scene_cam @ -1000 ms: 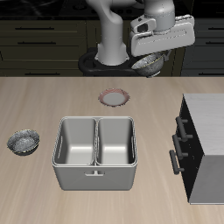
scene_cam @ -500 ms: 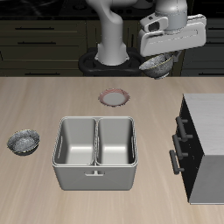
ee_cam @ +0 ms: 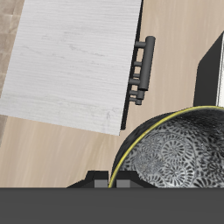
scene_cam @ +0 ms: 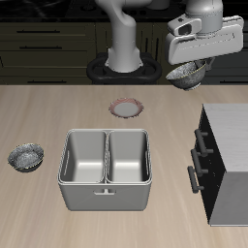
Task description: Pick up the bowl on the plate and place it on top of the white cabinet
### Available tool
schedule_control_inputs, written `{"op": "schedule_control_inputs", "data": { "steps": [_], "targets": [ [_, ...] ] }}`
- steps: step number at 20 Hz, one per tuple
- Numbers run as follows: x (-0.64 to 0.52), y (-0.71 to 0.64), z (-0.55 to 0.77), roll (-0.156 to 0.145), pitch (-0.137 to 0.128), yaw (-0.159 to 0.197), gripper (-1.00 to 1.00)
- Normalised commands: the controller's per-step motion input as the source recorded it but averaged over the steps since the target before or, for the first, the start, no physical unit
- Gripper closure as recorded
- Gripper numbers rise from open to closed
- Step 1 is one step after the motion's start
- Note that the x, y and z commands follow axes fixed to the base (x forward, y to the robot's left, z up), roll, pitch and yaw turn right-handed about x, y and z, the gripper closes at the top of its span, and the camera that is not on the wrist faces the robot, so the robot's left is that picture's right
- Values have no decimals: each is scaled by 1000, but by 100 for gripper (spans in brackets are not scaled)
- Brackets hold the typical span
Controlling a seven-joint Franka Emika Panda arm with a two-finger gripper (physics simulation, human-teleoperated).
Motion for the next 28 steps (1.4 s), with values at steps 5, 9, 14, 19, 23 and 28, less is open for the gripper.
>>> {"op": "schedule_control_inputs", "data": {
  "steps": [5, 9, 14, 19, 23, 28],
  "targets": [
    [216, 84, -29, -7, 11, 9, 100],
    [264, 324, -115, 29, 26, 15, 100],
    [148, 280, -41, 28, 7, 10, 100],
    [97, 391, -37, 50, 4, 16, 100],
    [23, 67, 16, 3, -6, 11, 100],
    [204, 445, 97, 39, -15, 41, 100]
  ]
}}
